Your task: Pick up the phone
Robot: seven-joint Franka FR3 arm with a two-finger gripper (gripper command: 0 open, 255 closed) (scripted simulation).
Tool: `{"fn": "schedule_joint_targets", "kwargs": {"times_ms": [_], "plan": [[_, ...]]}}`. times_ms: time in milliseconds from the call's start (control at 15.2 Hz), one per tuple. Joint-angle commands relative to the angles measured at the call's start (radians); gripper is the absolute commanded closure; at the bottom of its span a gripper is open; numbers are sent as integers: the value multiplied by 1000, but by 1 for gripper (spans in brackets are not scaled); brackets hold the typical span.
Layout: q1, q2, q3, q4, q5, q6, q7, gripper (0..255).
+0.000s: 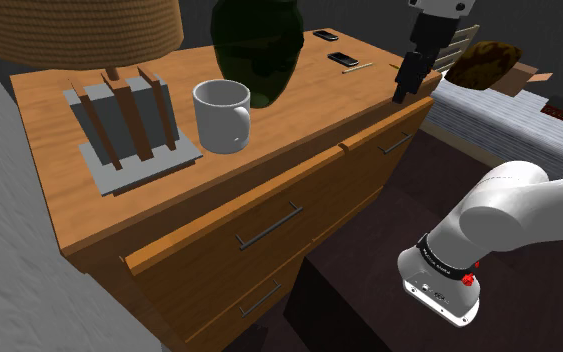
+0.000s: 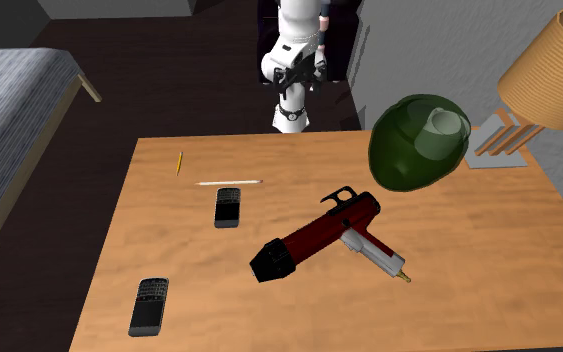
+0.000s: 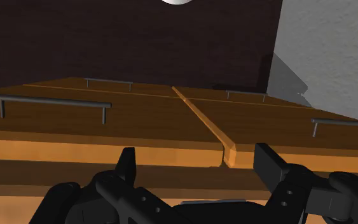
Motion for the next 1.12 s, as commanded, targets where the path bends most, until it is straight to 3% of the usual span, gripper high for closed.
{"fn": "schedule_joint_targets", "kwargs": {"times_ms": [0,528,1056], "plan": [[0,0,0,0,0,0,0,0],[-14,281,-93,175,-43,115,-111,0],[-23,578,-174,428,-28,165,-226,0]]}}
